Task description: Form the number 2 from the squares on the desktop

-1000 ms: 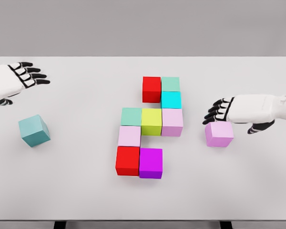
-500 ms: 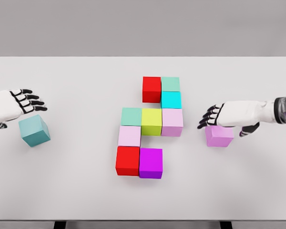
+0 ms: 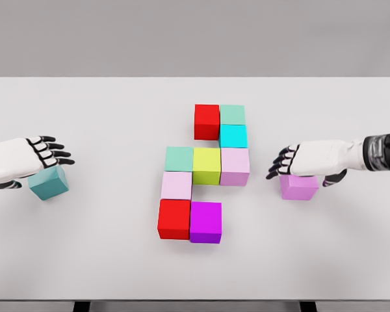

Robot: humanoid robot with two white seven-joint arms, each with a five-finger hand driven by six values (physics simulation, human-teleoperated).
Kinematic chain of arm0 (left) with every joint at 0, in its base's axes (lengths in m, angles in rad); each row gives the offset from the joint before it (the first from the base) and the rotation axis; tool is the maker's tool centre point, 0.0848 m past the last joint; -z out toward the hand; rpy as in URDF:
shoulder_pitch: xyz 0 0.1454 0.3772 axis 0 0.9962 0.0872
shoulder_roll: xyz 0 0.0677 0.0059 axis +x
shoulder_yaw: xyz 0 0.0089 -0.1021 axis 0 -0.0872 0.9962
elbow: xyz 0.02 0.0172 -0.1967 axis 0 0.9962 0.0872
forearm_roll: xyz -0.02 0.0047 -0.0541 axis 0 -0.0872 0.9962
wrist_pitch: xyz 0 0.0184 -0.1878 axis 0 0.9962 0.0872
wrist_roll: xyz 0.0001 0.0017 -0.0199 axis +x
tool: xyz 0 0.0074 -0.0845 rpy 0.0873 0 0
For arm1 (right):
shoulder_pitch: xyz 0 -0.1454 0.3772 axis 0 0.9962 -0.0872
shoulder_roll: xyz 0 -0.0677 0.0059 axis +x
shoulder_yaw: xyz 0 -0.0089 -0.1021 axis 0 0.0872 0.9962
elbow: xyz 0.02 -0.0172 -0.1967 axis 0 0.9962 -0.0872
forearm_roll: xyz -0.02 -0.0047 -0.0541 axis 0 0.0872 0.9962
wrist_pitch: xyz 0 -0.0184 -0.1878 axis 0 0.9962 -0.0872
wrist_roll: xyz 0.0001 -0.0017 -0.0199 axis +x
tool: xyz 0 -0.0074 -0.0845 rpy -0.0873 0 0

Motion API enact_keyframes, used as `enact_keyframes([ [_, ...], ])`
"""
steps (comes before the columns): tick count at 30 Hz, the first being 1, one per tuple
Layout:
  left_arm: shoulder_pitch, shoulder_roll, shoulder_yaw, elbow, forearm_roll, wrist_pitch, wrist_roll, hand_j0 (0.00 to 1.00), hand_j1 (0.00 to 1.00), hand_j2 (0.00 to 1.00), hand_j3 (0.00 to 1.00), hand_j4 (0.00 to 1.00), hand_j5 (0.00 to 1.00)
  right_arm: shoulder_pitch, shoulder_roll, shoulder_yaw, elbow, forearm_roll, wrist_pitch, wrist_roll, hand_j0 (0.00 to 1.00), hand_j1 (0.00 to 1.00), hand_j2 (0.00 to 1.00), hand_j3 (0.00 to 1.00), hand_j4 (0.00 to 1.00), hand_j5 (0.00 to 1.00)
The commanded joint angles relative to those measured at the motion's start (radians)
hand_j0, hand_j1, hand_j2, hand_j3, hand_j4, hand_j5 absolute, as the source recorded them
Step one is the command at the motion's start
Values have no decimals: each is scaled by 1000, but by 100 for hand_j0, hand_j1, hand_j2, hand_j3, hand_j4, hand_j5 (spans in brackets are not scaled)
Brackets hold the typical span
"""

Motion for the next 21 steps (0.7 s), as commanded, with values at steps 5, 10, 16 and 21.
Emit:
enact_keyframes([
  [5,2,-41,-9,12,-3,1,-36,100,100,100,100,100,100,2,-16,13,-46,32,2,0,79,79,79,79,79,79],
  [10,2,-63,-19,14,-9,1,-46,100,100,100,100,100,100,0,-21,10,-49,21,2,0,64,64,64,64,64,64],
  [16,2,-63,-21,40,-15,1,-48,100,100,100,100,100,100,0,-128,1,-200,-26,2,0,64,64,64,64,64,64],
  [21,-2,-64,-19,60,-15,1,-55,100,100,100,100,100,100,3,-123,11,-203,-122,2,0,64,64,64,64,64,64],
])
